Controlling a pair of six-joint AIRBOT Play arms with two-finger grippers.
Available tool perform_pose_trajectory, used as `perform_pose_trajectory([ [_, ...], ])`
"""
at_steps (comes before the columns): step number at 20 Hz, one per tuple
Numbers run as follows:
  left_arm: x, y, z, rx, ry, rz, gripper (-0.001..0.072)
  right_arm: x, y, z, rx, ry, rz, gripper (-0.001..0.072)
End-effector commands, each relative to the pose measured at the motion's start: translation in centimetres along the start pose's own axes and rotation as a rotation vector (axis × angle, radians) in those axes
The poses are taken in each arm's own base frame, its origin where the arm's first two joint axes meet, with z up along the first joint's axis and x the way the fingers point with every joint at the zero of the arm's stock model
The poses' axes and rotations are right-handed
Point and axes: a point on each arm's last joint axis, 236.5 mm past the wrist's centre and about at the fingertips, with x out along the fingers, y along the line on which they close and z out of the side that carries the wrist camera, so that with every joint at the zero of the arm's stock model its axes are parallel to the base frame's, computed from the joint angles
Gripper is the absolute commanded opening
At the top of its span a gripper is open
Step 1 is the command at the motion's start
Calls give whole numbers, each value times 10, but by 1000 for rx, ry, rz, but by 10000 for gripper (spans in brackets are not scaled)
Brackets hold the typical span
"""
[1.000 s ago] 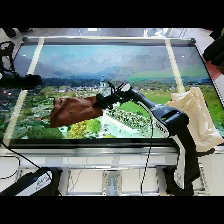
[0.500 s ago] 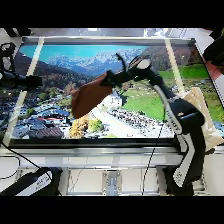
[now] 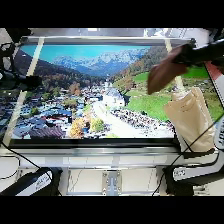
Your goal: Fold the shirts.
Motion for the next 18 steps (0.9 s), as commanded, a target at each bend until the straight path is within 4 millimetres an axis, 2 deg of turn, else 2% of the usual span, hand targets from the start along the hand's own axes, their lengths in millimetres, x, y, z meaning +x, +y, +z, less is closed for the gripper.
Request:
perform_pose_trajectory([
  [1, 0, -3, 0, -5, 2, -11, 13, -92, -74, -61, 129, -4, -266, 15],
  [3, 0, -4, -2, -5, 8, -13, 13, -123, -96, -108, 207, -53, -340, 15],
  [4, 0, -5, -1, -8, 7, -20, 13, -132, -109, -134, 268, -83, -380, 15],
  [6, 0, -10, -1, -16, 5, -38, 13, -131, -135, -191, 442, -155, -443, 15],
  [8, 0, -13, -1, -21, 4, -53, 13, -95, -146, -244, 579, -123, -419, 15],
  [10, 0, -14, -1, -18, 5, -55, 13, -55, -151, -297, 629, 22, -389, 17],
  [11, 0, -14, -2, -18, 8, -54, 13, -44, -155, -316, 658, 77, -392, 17],
  [12, 0, -14, -2, -18, 8, -54, 13, -40, -158, -328, 685, 108, -404, 61],
  [13, 0, -14, -2, -18, 8, -55, 13, -43, -160, -328, 710, 103, -421, 242],
  [14, 0, -14, -1, -18, 7, -55, 13, -51, -160, -320, 709, 79, -433, 426],
  [15, 0, -14, -1, -18, 7, -55, 13, -63, -159, -306, 710, 36, -450, 477],
  [16, 0, -14, -1, -18, 7, -55, 13, -82, -155, -286, 686, -24, -468, 477],
  [18, 0, -14, -1, -18, 7, -55, 13, -134, -140, -232, 577, -196, -518, 476],
])
